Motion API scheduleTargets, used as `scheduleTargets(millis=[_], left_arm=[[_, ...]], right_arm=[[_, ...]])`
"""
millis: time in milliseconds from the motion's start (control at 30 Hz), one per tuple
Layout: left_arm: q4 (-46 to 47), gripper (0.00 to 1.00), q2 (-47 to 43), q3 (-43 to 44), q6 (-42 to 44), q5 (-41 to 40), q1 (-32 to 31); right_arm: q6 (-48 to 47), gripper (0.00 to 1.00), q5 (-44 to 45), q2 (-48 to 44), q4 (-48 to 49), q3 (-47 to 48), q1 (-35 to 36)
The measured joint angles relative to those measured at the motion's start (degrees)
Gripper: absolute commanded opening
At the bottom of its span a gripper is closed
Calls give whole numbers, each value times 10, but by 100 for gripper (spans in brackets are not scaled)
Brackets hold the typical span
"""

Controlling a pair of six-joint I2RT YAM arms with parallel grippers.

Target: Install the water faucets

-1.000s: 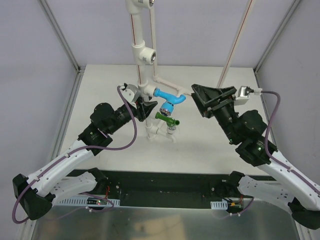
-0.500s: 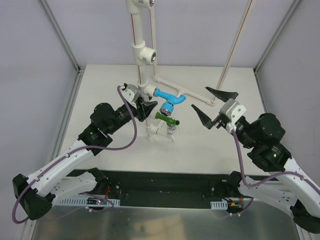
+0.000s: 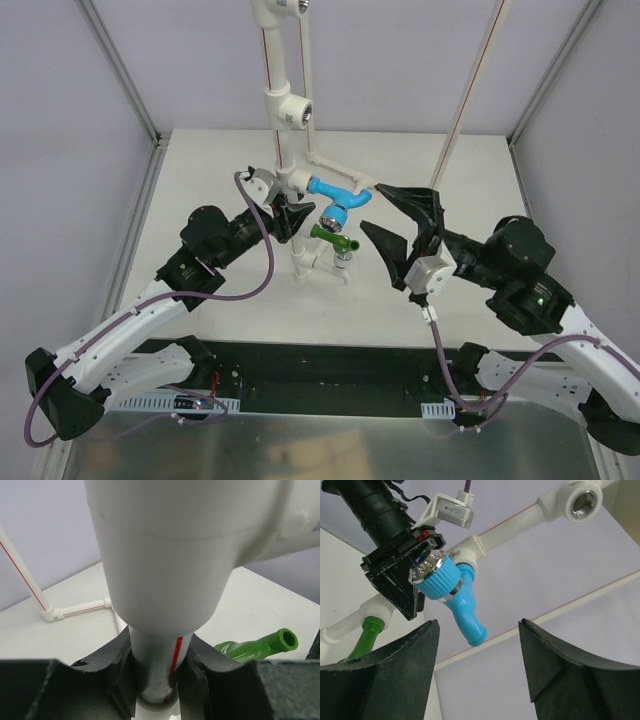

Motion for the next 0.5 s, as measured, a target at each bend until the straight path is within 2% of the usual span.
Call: scheduleTargets(millis=[300, 500], left_arm=[[-1, 0, 1, 1, 0, 0, 0], [-2, 0, 1, 2, 0, 0, 0]], right_arm=[[-58, 70, 0, 64, -28, 22, 34], [-93, 67, 11, 101, -13, 27, 39]])
